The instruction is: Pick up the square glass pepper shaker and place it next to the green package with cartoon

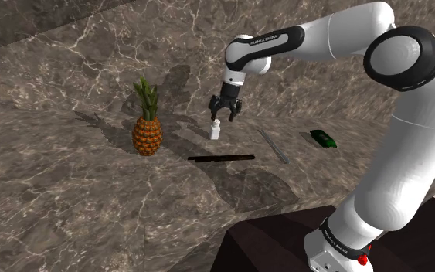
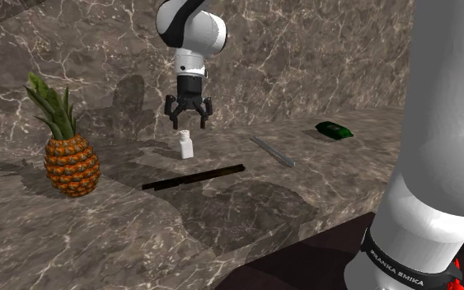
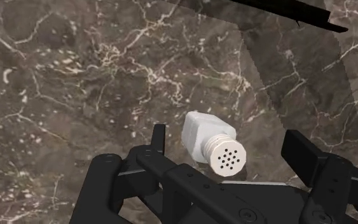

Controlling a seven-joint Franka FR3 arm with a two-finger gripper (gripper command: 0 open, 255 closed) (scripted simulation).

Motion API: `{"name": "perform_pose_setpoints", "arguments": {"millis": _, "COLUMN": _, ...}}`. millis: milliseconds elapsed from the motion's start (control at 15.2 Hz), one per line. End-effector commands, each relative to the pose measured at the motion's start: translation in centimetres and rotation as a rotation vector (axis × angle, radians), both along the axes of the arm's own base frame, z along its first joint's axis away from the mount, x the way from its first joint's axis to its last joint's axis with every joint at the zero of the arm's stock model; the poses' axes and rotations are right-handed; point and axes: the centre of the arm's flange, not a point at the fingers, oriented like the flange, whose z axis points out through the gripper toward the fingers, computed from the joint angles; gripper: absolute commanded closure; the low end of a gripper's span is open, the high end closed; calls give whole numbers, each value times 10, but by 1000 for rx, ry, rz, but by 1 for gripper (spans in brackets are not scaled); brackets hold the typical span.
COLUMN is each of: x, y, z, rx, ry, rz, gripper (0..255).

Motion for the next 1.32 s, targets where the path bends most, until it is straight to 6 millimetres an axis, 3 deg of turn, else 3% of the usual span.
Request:
{"name": "perform_pose_setpoints", "arguments": {"millis": 0, "x": 11, "y": 3, "z": -11, "rx": 3, "ry": 1, "rz": -10, "gripper": 0}}
{"name": "perform_pose_setpoints", "arguments": {"millis": 462, "x": 6, "y": 9, "z": -45, "rx": 3, "ry": 1, "rz": -10, "gripper": 0}}
{"name": "perform_pose_setpoints", "arguments": {"millis": 990, "x": 6, "y": 9, "z": -45, "rx": 3, "ry": 1, "rz": -10, "gripper": 0}}
{"name": "perform_pose_setpoints", "arguments": {"millis": 1056, "x": 6, "y": 9, "z": -45, "rx": 3, "ry": 1, "rz": -10, "gripper": 255}}
{"name": "perform_pose_setpoints", "arguments": {"millis": 1254, "x": 6, "y": 9, "z": -45, "rx": 3, "ry": 1, "rz": -10, "gripper": 255}}
